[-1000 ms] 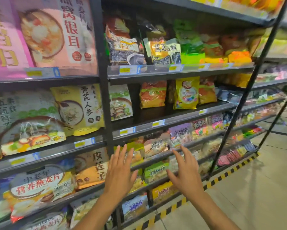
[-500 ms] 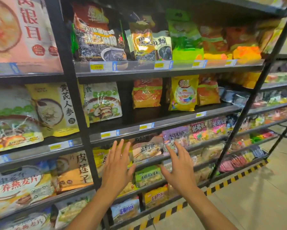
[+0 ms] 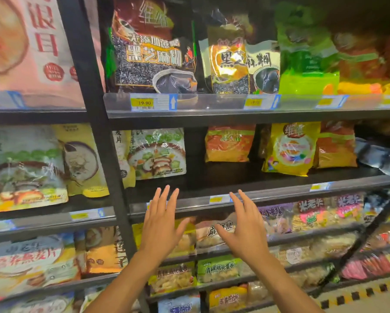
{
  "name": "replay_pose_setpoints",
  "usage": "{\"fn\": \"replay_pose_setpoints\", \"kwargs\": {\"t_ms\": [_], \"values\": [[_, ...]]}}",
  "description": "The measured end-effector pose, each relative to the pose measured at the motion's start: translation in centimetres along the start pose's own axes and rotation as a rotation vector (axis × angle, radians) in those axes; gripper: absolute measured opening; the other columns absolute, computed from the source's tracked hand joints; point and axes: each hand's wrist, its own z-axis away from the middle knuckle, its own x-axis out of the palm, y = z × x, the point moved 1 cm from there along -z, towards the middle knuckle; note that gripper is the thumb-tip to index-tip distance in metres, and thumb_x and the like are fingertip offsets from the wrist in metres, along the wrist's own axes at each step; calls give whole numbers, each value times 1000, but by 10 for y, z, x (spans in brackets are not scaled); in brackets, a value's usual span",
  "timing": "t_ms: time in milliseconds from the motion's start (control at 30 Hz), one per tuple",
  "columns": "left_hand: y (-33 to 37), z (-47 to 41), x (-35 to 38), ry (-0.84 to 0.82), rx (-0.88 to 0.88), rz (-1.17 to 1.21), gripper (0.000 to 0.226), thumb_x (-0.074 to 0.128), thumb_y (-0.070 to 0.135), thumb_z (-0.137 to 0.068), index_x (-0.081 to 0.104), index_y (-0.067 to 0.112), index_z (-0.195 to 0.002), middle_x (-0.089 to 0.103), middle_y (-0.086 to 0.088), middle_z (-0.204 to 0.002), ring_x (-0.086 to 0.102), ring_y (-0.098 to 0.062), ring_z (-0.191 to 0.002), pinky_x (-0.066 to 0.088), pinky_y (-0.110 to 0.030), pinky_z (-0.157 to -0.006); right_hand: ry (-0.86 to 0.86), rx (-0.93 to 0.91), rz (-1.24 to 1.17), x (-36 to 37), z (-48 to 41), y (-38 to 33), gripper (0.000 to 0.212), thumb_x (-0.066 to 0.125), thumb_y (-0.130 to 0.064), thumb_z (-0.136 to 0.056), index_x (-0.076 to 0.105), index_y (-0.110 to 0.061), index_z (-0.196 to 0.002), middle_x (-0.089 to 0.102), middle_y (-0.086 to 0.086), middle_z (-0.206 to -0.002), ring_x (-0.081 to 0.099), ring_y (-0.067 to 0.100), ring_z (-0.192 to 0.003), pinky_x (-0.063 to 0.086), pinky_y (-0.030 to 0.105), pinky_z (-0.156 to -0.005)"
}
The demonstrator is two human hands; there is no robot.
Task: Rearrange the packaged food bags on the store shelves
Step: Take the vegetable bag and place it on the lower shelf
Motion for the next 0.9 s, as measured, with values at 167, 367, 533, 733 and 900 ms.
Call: {"fn": "replay_pose_setpoints", "kwargs": {"t_ms": [167, 367, 533, 733, 900], "values": [[-15, -31, 9, 43, -91, -20, 86, 51, 63, -98, 9, 30, -166, 3, 4, -175, -7, -19, -162, 16, -46, -130, -79, -55, -124, 19, -65, -4, 87, 67, -62, -86, 31, -30, -159, 25, -5, -167, 25, 18, -153, 31, 46, -120], [-18, -58, 18, 47, -268, -47, 83, 52, 62, -99, 16, 26, -164, 14, -4, -173, 4, -26, -161, 13, -44, -129, -334, -40, -218, 48, -163, -19, 90, 76, -46, -87, 30, -17, -159, 55, 11, -144, 56, 29, -128, 48, 38, -100], [-22, -74, 23, 35, -397, -52, 81, 55, 64, -97, 25, 23, -161, 29, -7, -165, 15, -32, -159, 19, -44, -128, -532, 49, -454, 101, -243, -32, 109, 86, -30, -82, 13, -25, -163, 38, 9, -161, 58, 33, -131, 51, 46, -106], [-28, -77, 27, 81, -451, -82, 90, 54, 76, -90, 25, 28, -160, 41, -3, -155, 27, -28, -153, 38, -46, -119, -556, 155, -686, 161, -284, -48, 52, 73, -34, -93, 50, -20, -138, 67, 7, -127, 74, 24, -95, 63, 45, -85], [-32, -85, 21, 102, -514, 37, 93, 65, 67, -89, 22, 28, -161, 32, -2, -163, 18, -22, -156, 39, -47, -119, -464, 34, -480, 177, -295, -31, 26, 71, -33, -93, 63, -16, -111, 71, 8, -114, 71, 25, -97, 60, 48, -87]]}}
